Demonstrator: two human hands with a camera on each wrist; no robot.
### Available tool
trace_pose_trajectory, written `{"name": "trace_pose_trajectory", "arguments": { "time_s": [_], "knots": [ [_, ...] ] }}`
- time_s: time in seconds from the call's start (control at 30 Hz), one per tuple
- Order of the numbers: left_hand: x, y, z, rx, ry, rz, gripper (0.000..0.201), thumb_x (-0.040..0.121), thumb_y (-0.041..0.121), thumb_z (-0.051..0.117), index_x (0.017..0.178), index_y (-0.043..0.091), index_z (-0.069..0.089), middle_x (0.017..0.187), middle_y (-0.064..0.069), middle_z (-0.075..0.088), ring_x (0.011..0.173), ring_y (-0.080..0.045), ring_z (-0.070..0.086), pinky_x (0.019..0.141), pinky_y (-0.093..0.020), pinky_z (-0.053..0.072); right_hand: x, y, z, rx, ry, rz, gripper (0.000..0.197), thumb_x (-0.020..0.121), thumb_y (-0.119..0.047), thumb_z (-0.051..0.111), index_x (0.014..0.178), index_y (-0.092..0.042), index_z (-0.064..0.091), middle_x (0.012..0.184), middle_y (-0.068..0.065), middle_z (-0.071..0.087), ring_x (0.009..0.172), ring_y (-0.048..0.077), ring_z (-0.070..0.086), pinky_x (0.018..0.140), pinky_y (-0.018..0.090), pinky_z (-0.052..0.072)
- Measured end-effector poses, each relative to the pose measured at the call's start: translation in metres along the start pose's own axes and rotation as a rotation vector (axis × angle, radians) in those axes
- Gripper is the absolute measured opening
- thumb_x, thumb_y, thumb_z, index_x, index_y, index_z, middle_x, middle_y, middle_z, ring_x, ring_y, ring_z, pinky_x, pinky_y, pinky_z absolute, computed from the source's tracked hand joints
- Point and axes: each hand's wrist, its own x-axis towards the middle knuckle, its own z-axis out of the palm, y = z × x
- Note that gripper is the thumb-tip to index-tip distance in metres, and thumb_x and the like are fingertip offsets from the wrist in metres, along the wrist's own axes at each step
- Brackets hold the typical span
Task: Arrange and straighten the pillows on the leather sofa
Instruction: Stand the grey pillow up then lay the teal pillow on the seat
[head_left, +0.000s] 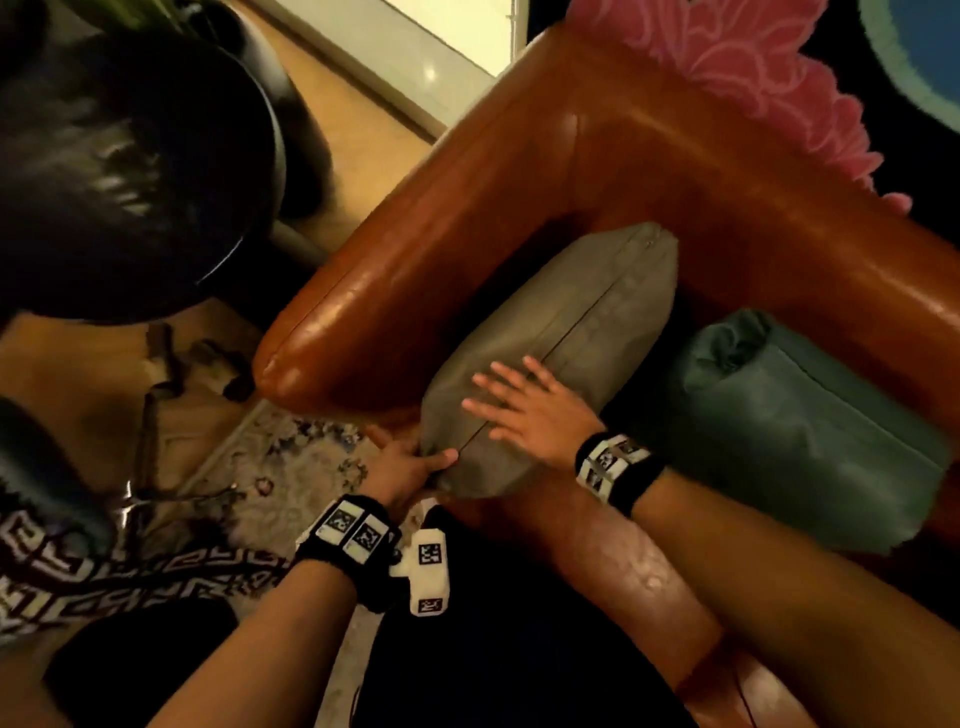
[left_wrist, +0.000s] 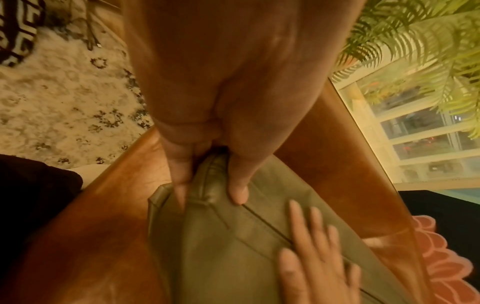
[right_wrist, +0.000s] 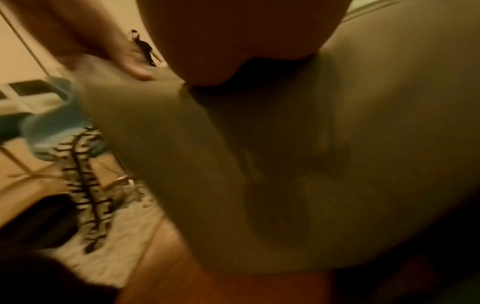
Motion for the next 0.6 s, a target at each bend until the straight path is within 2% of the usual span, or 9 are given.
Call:
{"name": "trace_pose_trajectory", "arguments": {
  "time_s": [0.07, 0.17, 0.23, 0.3, 0.4, 0.43, 0.5, 0.53, 0.6],
  "knots": [
    [-0.005, -0.008, 0.003, -0.050, 0.064, 0.061, 0.030, 0.093, 0.013, 0.069, 0.121, 0.007, 0.064, 0.115, -0.015, 0.073, 0.100, -0.031, 0.072, 0.085, -0.048, 0.060, 0.001, 0.054, -0.015, -0.056, 0.036, 0.121, 0.054, 0.101, -0.052, 0.029, 0.153, -0.041, 0.020, 0.162, 0.000, 0.029, 0.150, 0.026, 0.024, 0.120, 0.055, 0.003],
    [-0.004, -0.022, 0.005, -0.025, 0.190, 0.104, 0.043, 0.077, 0.045, 0.077, 0.107, 0.015, 0.070, 0.108, -0.012, 0.075, 0.099, -0.031, 0.072, 0.088, -0.056, 0.058, 0.004, 0.126, -0.039, 0.034, -0.016, 0.540, 0.063, 0.098, -0.065, 0.022, 0.155, -0.044, 0.005, 0.167, 0.000, 0.008, 0.154, 0.026, 0.004, 0.118, 0.061, -0.005],
    [-0.008, -0.025, 0.012, -0.106, 0.258, 0.102, 0.041, 0.073, 0.047, 0.079, 0.087, 0.010, 0.068, 0.099, -0.016, 0.075, 0.092, -0.032, 0.073, 0.088, -0.054, 0.058, 0.007, 0.162, -0.052, 0.249, 0.003, 0.789, 0.085, 0.092, -0.068, 0.043, 0.158, -0.031, 0.004, 0.167, 0.003, 0.001, 0.154, 0.024, -0.002, 0.118, 0.057, -0.001],
    [-0.014, -0.023, 0.018, -0.210, 0.255, 0.085, 0.030, 0.088, 0.031, 0.074, 0.079, 0.005, 0.062, 0.095, -0.022, 0.072, 0.085, -0.032, 0.071, 0.085, -0.046, 0.060, 0.013, 0.184, -0.064, 0.516, 0.130, 0.980, 0.098, 0.085, -0.054, 0.067, 0.157, -0.017, 0.012, 0.165, 0.012, 0.014, 0.152, 0.028, 0.012, 0.120, 0.048, 0.014],
    [-0.020, -0.023, 0.016, -0.311, 0.131, 0.134, 0.024, 0.094, 0.018, 0.067, 0.102, -0.005, 0.065, 0.102, -0.022, 0.070, 0.077, -0.023, 0.071, 0.064, -0.031, 0.059, 0.019, 0.206, -0.086, 0.770, 0.385, 1.217, 0.054, 0.081, -0.029, 0.078, 0.130, -0.011, 0.062, 0.130, 0.012, 0.064, 0.116, 0.019, 0.061, 0.103, 0.030, 0.046],
    [-0.023, -0.024, 0.010, -0.339, 0.080, 0.151, 0.030, 0.092, 0.017, 0.069, 0.111, -0.006, 0.064, 0.107, -0.022, 0.070, 0.080, -0.021, 0.071, 0.062, -0.027, 0.057, 0.021, 0.212, -0.095, 0.856, 0.458, 1.222, 0.038, 0.079, -0.023, 0.080, 0.113, -0.011, 0.072, 0.110, 0.008, 0.072, 0.095, 0.009, 0.067, 0.093, 0.025, 0.052],
    [-0.026, -0.027, -0.005, -0.396, -0.015, 0.145, 0.047, 0.083, 0.026, 0.079, 0.118, -0.002, 0.064, 0.119, -0.020, 0.069, 0.099, -0.025, 0.069, 0.080, -0.034, 0.056, 0.027, 0.222, -0.116, 0.996, 0.565, 1.134, 0.015, 0.076, -0.014, 0.081, 0.088, -0.015, 0.072, 0.082, -0.002, 0.069, 0.063, -0.008, 0.062, 0.073, 0.015, 0.054],
    [-0.027, -0.028, -0.012, -0.404, -0.062, 0.132, 0.048, 0.078, 0.030, 0.083, 0.114, 0.004, 0.066, 0.121, -0.018, 0.068, 0.105, -0.026, 0.066, 0.090, -0.039, 0.052, 0.031, 0.225, -0.123, 1.051, 0.614, 1.081, 0.016, 0.076, -0.010, 0.080, 0.083, -0.019, 0.069, 0.077, -0.005, 0.066, 0.057, -0.010, 0.059, 0.068, 0.013, 0.052],
    [-0.023, -0.028, -0.018, -0.392, -0.073, 0.127, 0.028, 0.083, 0.030, 0.078, 0.102, 0.011, 0.068, 0.116, -0.014, 0.070, 0.102, -0.022, 0.067, 0.090, -0.037, 0.051, 0.038, 0.230, -0.121, 1.110, 0.641, 1.047, 0.025, 0.074, -0.007, 0.081, 0.078, -0.025, 0.064, 0.077, -0.004, 0.065, 0.061, -0.005, 0.061, 0.069, 0.015, 0.053]
  ]
}}
